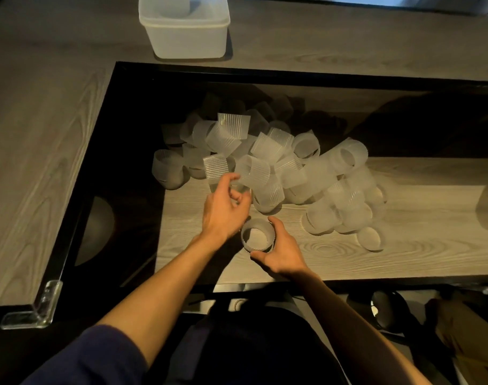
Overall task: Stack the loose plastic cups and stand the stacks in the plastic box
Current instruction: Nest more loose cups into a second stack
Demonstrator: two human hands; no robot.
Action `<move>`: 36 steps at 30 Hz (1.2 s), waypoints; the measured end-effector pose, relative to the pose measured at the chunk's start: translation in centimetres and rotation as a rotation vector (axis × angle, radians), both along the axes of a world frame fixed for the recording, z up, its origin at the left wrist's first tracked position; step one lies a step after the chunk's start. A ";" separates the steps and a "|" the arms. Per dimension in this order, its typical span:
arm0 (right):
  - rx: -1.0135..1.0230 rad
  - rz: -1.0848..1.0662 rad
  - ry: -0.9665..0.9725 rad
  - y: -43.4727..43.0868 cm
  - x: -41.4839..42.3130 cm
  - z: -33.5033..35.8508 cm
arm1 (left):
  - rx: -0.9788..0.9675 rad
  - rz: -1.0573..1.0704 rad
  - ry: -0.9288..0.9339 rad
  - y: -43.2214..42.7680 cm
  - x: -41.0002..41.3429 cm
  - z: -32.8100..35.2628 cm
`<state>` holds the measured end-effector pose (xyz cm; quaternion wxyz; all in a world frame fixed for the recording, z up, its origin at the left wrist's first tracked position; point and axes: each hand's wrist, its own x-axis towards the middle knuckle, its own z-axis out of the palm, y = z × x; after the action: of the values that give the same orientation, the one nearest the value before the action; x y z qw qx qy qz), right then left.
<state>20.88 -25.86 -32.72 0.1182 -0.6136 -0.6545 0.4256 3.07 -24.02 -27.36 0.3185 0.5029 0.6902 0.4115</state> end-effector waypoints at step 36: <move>0.056 0.055 0.038 0.2 0.0 -0.7 | -0.425 -0.010 -0.538 -2.2 0.6 -0.5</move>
<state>20.87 -25.66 -33.42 0.1359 -0.5838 -0.6802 0.4219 3.67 -26.23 -27.85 0.5887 0.3022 0.6493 0.3748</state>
